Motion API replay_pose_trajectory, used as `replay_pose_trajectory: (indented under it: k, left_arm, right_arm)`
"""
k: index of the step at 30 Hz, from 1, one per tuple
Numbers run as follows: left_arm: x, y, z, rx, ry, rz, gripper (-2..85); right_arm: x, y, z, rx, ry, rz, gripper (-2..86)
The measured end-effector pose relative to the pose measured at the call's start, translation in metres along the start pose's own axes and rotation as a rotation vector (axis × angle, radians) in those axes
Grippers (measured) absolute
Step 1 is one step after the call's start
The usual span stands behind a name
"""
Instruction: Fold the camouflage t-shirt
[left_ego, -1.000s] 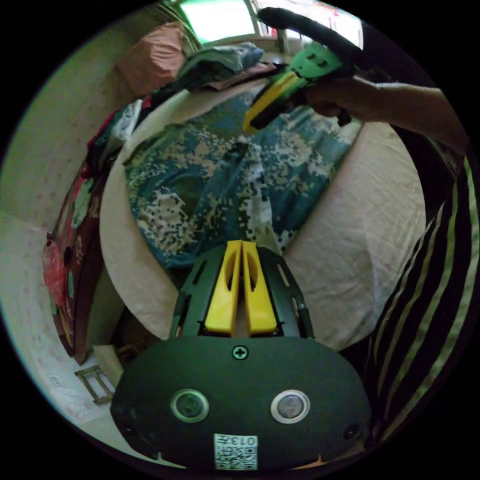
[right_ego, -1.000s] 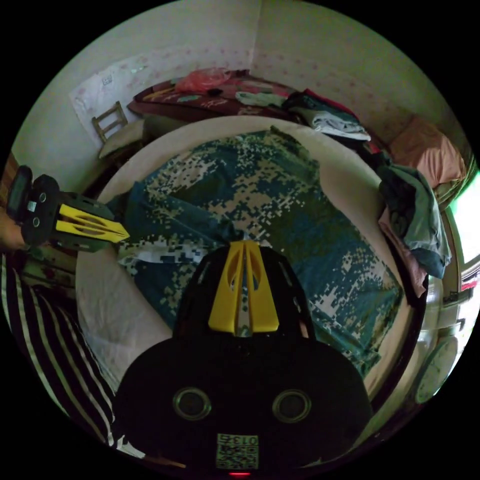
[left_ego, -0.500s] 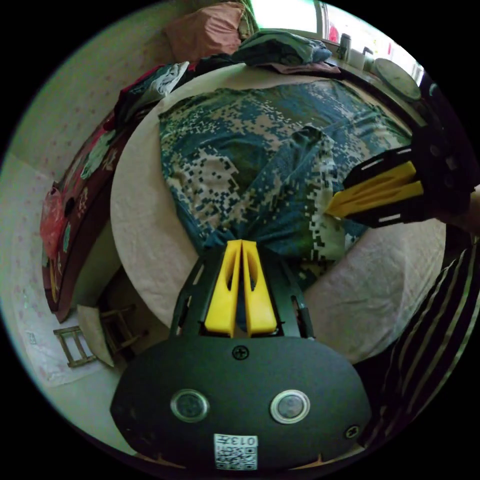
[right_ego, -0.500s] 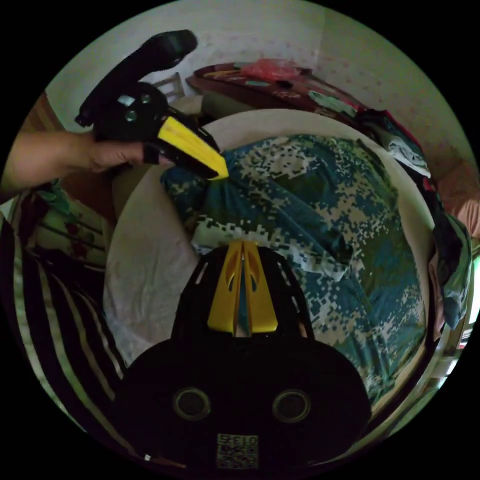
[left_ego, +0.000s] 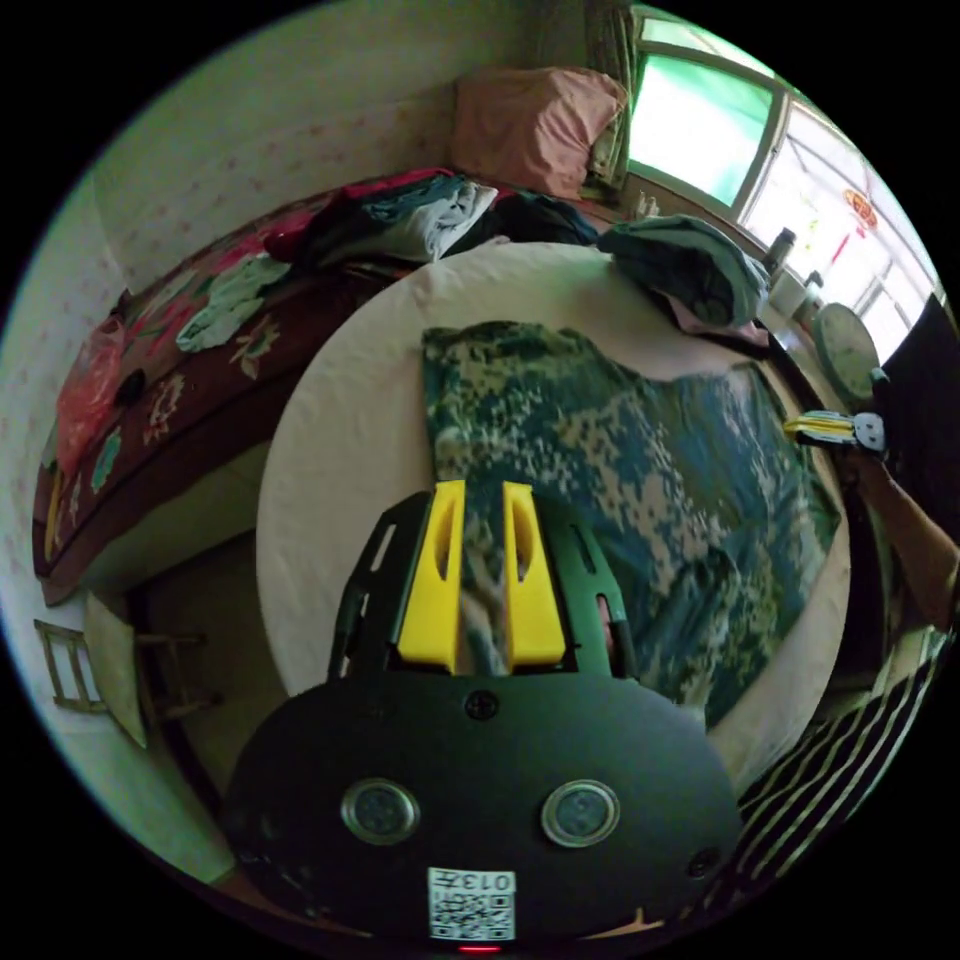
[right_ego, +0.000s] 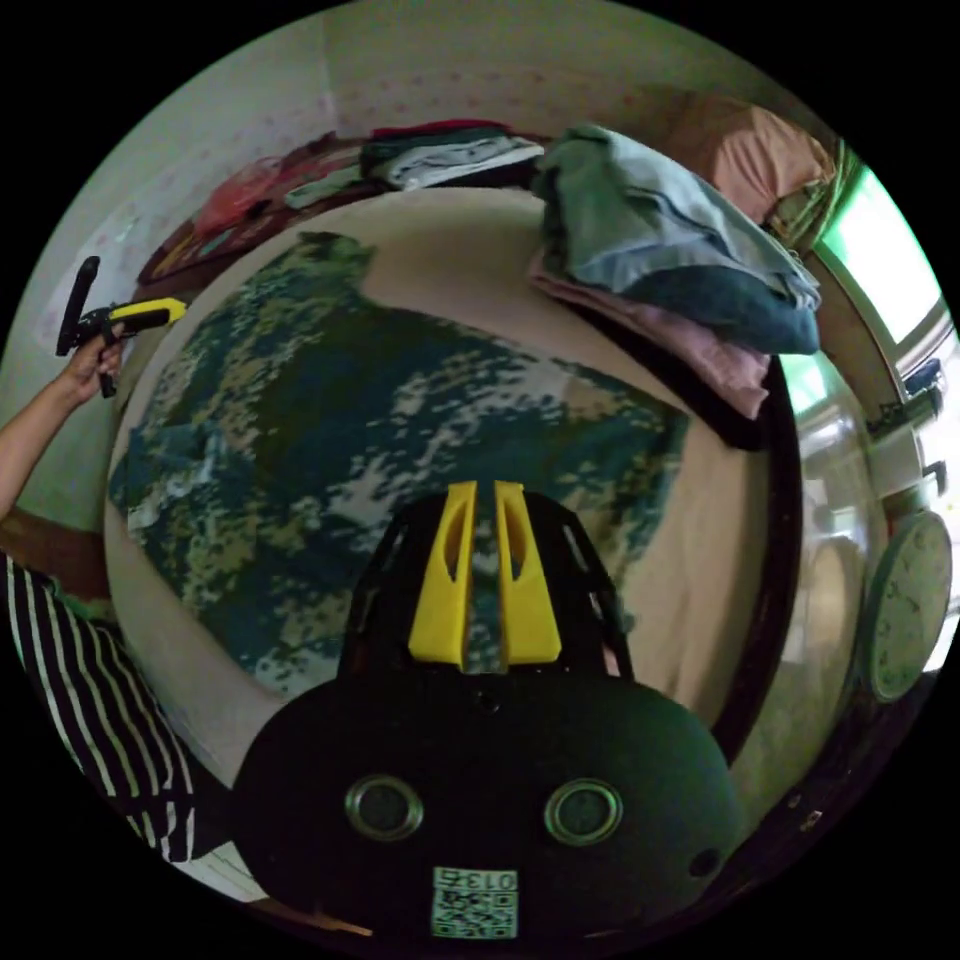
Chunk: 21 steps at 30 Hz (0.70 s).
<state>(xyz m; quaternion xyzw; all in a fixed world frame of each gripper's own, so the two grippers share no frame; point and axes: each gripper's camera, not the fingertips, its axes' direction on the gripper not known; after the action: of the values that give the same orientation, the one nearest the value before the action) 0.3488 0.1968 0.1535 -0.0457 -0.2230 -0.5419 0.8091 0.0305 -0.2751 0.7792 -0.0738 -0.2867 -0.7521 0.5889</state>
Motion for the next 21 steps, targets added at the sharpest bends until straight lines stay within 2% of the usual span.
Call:
replay_pose_trajectory:
  k: [3, 8, 15, 18, 21]
  left_arm:
    - [-0.019, -0.059, 0.023, -0.006, -0.025, 0.008, 7.5]
    - [-0.029, -0.138, 0.057, -0.077, -0.108, 0.139, 8.8]
    - [-0.044, -0.178, 0.088, -0.156, -0.101, 0.203, 13.2]
    - [-0.053, -0.186, 0.090, -0.139, -0.080, 0.194, 11.7]
    - [-0.060, -0.190, 0.089, -0.139, -0.047, 0.195, 5.2]
  right_arm:
    - [0.054, -0.024, 0.010, -0.003, 0.026, 0.072, 6.2]
    - [0.111, -0.063, 0.030, -0.066, 0.035, 0.056, 8.4]
    - [0.162, -0.097, 0.068, -0.175, 0.023, 0.035, 10.3]
    - [0.174, -0.103, 0.072, -0.186, 0.004, 0.032, 10.3]
    - [0.178, -0.105, 0.075, -0.192, -0.046, 0.019, 6.1]
